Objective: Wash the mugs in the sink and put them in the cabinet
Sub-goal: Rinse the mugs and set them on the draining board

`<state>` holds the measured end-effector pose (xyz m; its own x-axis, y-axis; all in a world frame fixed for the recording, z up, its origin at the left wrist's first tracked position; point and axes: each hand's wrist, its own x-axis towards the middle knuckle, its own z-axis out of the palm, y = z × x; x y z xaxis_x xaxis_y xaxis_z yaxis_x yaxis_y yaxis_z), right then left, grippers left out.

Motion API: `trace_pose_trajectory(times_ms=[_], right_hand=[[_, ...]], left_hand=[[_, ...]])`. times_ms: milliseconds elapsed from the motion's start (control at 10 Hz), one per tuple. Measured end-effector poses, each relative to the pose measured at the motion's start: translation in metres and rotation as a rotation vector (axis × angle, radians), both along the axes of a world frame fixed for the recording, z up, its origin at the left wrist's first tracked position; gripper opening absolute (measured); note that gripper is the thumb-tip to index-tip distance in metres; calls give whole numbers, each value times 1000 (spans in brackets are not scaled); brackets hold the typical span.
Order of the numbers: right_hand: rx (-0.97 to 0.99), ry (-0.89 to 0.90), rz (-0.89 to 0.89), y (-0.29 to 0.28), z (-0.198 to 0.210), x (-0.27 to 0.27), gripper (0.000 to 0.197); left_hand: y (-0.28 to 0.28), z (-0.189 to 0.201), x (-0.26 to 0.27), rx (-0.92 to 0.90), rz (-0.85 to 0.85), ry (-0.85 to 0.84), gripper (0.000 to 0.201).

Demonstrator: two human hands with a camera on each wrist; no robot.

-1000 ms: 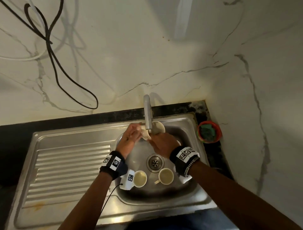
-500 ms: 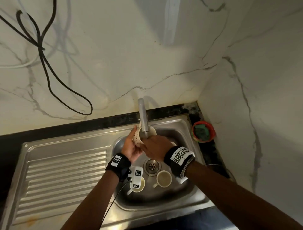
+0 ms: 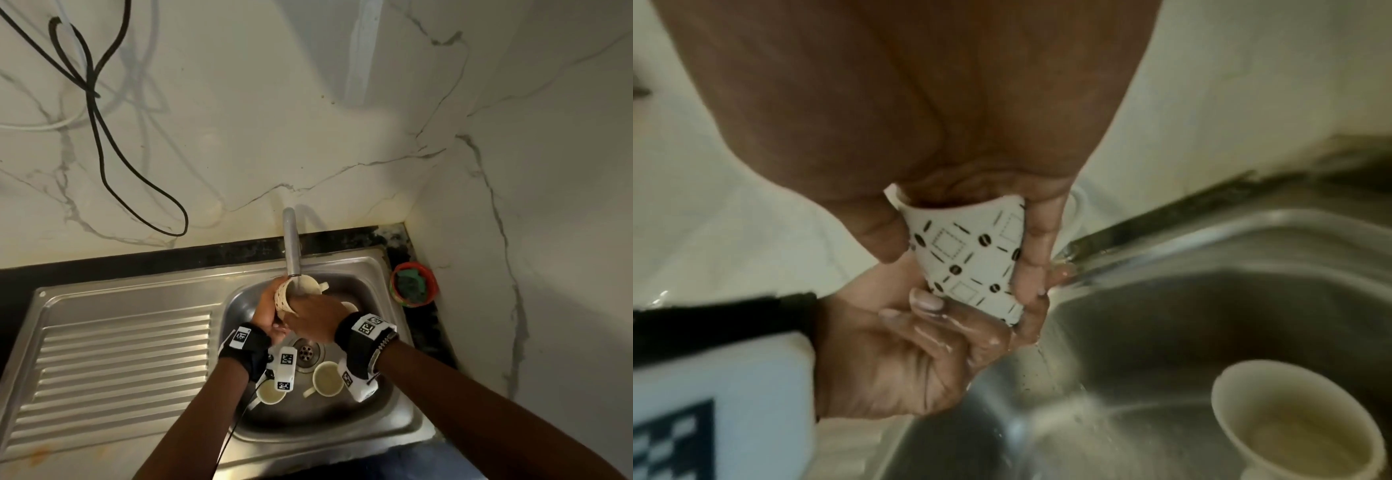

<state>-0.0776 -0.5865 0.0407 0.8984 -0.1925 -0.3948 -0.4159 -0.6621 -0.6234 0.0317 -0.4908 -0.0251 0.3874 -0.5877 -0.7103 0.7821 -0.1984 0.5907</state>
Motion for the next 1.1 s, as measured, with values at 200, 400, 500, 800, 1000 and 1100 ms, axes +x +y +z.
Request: trace_pose_trajectory(times_ms=[200,400,500,800,1000,1100], right_hand=[[-161,175,22,14,-22,5,50],[275,147,-287,8,-35,20,44],[299,201,-379,6,-35,23,43],[970,66,-961,-23,-32,10,45],[1370,18,-1080,-20,-57,-3,54],[1474,-5,-1099,-19,-59,-1,63]], left_hand=[[0,-4,3,51,86,23,55],[5,11,-7,-25,158,91,57],[5,8,-6,-48,140,100,55],[8,14,3,192,-84,-669,51],[17,39,-6,271,-548,-1222,59],[17,44,-11,215,-526,-1177,58]])
